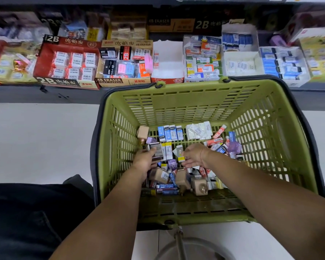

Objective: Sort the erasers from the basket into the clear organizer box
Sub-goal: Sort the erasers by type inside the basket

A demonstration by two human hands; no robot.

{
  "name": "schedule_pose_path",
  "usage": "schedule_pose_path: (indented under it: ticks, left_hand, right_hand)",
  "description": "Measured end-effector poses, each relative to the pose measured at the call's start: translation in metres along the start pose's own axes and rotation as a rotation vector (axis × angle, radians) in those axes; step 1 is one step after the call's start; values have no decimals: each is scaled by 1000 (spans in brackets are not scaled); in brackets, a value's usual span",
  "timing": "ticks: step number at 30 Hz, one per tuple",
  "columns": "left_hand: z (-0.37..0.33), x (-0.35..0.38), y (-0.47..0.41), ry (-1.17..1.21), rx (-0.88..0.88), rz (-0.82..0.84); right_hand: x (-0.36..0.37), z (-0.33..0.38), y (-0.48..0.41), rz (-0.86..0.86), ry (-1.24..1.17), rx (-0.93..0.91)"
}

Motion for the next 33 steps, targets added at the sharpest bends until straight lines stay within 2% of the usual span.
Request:
schedule_pose_path:
  ticks: [4, 8, 12, 18, 20, 24, 28, 30, 33]
  left_hand:
    - [2, 2, 1, -11, -5, 1]
    - [2, 2, 1, -13, -8, -11]
    - [0, -3, -1, 42, -6, -66]
    - [-4, 1, -1, -75, 35, -85]
    - [-4, 4, 0, -99, 31, -60]
    - [-3, 9, -1, -99, 21, -20]
    - [-4, 12, -2, -76, 3, 1]
    - [-5, 12, -1, -71, -4, 1]
    - [-3, 11, -3, -75, -17, 0]
  right_hand:
    - [1, 2, 1, -42, 166, -39]
    - [4, 4, 2, -75, 220, -25]
    - [3, 4, 7, -99, 110, 8]
    - [10, 6, 7, -90, -60, -20]
    - [11, 6, 4, -77, 3, -9]
    - [4, 10, 2, -189, 330, -31]
    - [-2, 17, 5, -190, 604, -93]
    - [-9, 19, 8, -176, 612, -110]
    - [-14, 11, 9, -151, 494, -30]
Point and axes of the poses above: each hand's wrist, its own y-axis away from the middle knuckle, its own x-axis out of the palm, z = x × y, the point moved 7 cm from there along -y, towards the middle knuckle, and after that the axes turned 9 degrees about -y, right-handed, at the moved point
